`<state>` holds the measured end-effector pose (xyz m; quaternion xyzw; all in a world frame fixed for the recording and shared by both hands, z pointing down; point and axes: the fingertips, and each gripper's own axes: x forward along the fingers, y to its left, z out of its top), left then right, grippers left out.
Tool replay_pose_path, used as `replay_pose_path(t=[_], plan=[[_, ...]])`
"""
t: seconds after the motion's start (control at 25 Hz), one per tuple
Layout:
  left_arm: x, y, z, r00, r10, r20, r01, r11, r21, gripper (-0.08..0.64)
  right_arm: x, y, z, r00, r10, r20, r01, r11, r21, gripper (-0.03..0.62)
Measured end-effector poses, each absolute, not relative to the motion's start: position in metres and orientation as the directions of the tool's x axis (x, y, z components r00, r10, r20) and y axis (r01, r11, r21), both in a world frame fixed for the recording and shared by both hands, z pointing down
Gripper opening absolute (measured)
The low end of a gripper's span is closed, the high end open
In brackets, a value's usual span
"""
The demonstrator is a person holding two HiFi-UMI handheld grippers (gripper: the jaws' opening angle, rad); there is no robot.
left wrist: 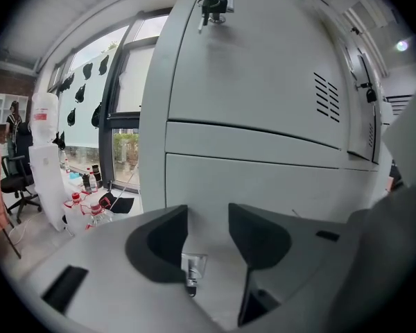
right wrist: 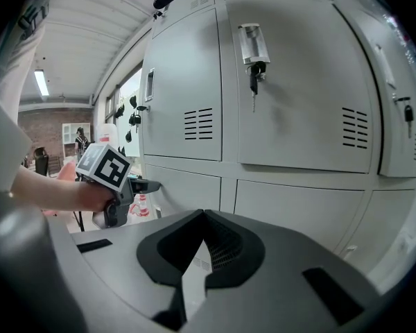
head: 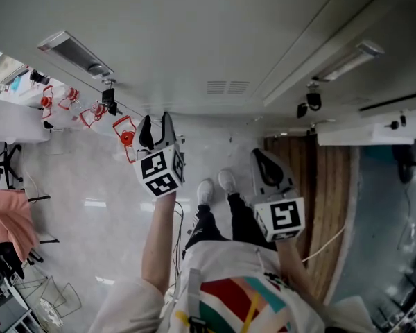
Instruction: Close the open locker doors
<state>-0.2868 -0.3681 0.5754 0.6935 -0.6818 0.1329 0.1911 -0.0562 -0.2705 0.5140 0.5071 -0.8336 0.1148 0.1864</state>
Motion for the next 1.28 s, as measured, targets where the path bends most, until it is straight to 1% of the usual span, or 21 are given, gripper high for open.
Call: replay_pose_path(t=[0.2, 0.32, 0.44, 0.68, 0.8, 0.96, 1.12, 1.2, 1.28], plan=[[-0.287, -0.367, 0.570, 0.045, -0.891, 0.452, -0.996, -0.007, 0.085, 0.173, -0.061, -0.273, 0.509, -0.429, -0.803, 0.414, -0.880, 0.475, 0.009, 0.005], [-0.283, -0.367, 0.545, 0.071, -0.919, 0.388, -0.993, -0.030, 0.112, 0.175, -0.065, -0.275, 0.503, -0.435, -0.807, 0.399, -0.879, 0.478, 0.009, 0.005], [-0.277, -0.364, 0.512, 0.084, -0.941, 0.327, -0.994, -0.058, 0.088, 0.175, -0.070, -0.278, 0.493, -0.442, -0.816, 0.372, -0.877, 0.481, 0.014, 0.005], [-0.262, -0.354, 0.451, 0.121, -0.966, 0.228, -0.987, -0.092, 0.133, 0.168, -0.077, -0.292, 0.456, -0.449, -0.849, 0.279, -0.879, 0.476, 0.033, 0.005], [-0.252, -0.351, 0.418, 0.131, -0.978, 0.163, -0.986, -0.112, 0.121, 0.128, -0.078, -0.298, 0.434, -0.455, -0.864, 0.215, -0.878, 0.476, 0.055, 0.005], [-0.242, -0.345, 0.383, 0.139, -0.986, 0.094, -0.985, -0.127, 0.121, 0.041, -0.079, -0.303, 0.408, -0.462, -0.875, 0.142, -0.878, 0.474, 0.069, 0.005], [-0.231, -0.333, 0.361, 0.175, -0.985, 0.014, -0.980, -0.172, 0.101, 0.015, -0.082, -0.310, 0.388, -0.483, -0.873, 0.062, -0.869, 0.487, 0.082, 0.005], [-0.224, -0.330, 0.359, 0.203, -0.979, 0.001, -0.976, -0.203, 0.078, 0.008, -0.081, -0.313, 0.378, -0.496, -0.868, 0.021, -0.864, 0.496, 0.089, 0.005], [-0.218, -0.322, 0.360, 0.213, -0.977, 0.006, -0.974, -0.212, 0.075, 0.006, -0.078, -0.312, 0.374, -0.503, -0.864, 0.013, -0.858, 0.502, 0.107, 0.005]])
